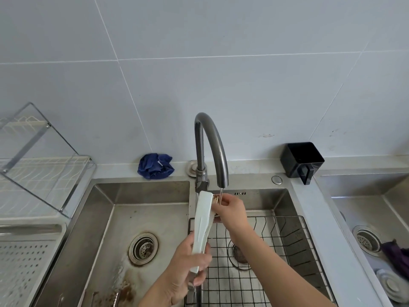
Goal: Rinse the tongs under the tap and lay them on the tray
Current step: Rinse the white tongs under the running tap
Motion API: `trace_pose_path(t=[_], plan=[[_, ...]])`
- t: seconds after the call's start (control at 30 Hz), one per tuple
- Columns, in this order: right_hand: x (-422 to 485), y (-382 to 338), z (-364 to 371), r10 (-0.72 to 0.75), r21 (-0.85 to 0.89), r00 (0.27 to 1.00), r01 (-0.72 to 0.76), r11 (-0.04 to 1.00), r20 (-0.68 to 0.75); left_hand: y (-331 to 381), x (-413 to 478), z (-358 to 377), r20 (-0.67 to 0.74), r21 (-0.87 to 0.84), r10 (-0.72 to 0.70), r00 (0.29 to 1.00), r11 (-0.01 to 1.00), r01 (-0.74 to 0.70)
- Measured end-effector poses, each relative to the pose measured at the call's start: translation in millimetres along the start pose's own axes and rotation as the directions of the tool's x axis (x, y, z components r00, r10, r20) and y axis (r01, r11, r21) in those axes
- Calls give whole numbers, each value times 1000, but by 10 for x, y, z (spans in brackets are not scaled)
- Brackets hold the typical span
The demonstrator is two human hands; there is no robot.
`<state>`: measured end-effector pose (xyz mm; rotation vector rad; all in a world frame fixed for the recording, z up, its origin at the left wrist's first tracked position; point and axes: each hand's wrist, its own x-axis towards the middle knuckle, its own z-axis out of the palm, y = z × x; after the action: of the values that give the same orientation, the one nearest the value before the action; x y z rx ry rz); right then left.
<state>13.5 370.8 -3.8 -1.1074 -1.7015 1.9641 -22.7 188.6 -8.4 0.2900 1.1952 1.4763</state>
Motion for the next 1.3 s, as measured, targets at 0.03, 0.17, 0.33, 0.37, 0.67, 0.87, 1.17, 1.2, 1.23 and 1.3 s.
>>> trace_pose_path(t=[0.03,0.17,0.33,0.37,0.67,0.87,1.17,1.2,1.23,1.3], plan=[[1,-13,15,-11,1,1000,11,1000,-14,-5,-5,-8,-20,12,1,1000,1000,-1],[0,-45,63,-53,-63,996,49,997,-77,-28,-25,-1,-72,20,-6,997,1000,7],[-50,58,91,-53,-111,998,51,992,-16,-8,-64,-13,-89,31,13,996,999,-11],[-54,62,86,-55,-102,998,54,993,-11,0,-72,-6,-83,38,17,996,999,-14],[-88,158,123,-102,4,993,102,995,-51,83,-83,-27,-103,117,24,994,993,-12],[-141,141,53,43,256,997,-59,965,69,100,-118,-14,-131,119,12,991,993,4],[-223,182,171,116,238,991,-129,963,67,144,-119,22,-155,137,5,988,990,16],[-221,181,171,113,233,993,-120,965,41,155,-117,23,-158,154,5,987,988,19],[-207,167,164,108,217,994,-102,971,-16,159,-121,30,-161,172,7,987,985,21],[-139,137,147,58,115,985,-39,993,-161,159,-123,59,-182,197,11,983,980,25]])
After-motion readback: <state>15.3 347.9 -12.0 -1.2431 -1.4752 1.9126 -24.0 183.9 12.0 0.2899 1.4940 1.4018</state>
